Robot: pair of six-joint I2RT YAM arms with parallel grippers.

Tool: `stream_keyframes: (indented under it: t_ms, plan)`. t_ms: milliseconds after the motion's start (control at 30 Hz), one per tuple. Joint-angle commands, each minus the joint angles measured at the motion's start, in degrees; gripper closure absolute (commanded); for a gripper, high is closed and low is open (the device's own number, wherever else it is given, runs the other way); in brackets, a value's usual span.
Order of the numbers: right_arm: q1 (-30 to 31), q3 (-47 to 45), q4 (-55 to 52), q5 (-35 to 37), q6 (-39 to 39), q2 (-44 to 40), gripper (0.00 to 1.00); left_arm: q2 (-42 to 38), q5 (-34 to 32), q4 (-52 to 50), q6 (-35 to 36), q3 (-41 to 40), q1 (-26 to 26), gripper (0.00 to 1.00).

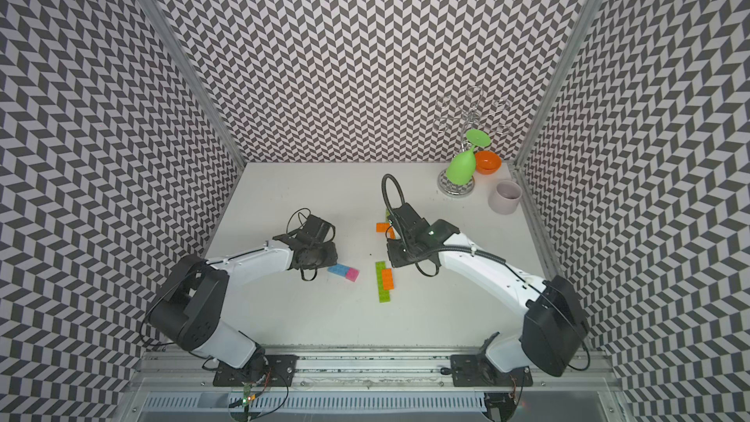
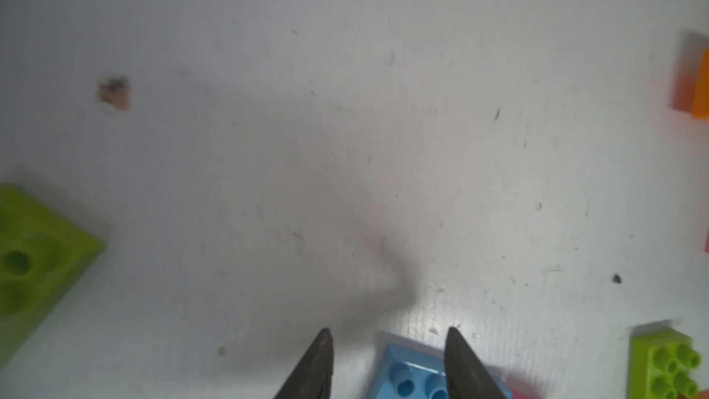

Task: Assemble a small pinwheel with lego
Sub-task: Move the lego brick at the center of the board.

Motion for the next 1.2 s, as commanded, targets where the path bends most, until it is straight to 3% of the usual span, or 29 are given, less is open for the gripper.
stream_keyframes:
  t_ms: [0,200,367,433,600,667,933,1167]
  plan:
    - [-0.38,-0.25,2.66,-0.33,-0.13,-2.02,0.75,-6.42,-4.69,1.08,-1.96,-0.51,7.82,0.44]
    - [-0.38,0.21,2.35,-1.15,-0.75,-2.36,0.75,-6.97,-6.2,4.49,-2.9,-1.57,20.64,0.42]
    - [-0.41,0.25,2.44,-3.56,-2.26,-2.8,0.75,1.03,-4.25,5.38,-0.89,1.78,24.63,0.42]
    - [-0.3,-0.48,4.11,-8.11,-4.07,-3.6,0.76,3.76,-2.27,5.94,-0.09,2.42,25.18,0.42]
    - [-0.21,-4.07,12.78,-20.98,-8.35,-5.2,0.76,6.32,0.23,5.58,-0.45,1.79,25.02,0.48]
    - [0.0,-3.75,14.62,-22.67,-8.77,-4.02,0.75,5.61,0.91,5.39,-1.13,0.53,24.39,0.49]
    - [2.04,0.66,15.07,-18.48,-8.71,1.91,0.77,-3.74,1.89,2.6,-5.46,-7.64,16.99,0.51]
    - [2.75,2.29,15.28,-18.22,-8.4,6.25,0.77,-11.56,7.37,5.47,-10.63,-15.0,9.44,0.53]
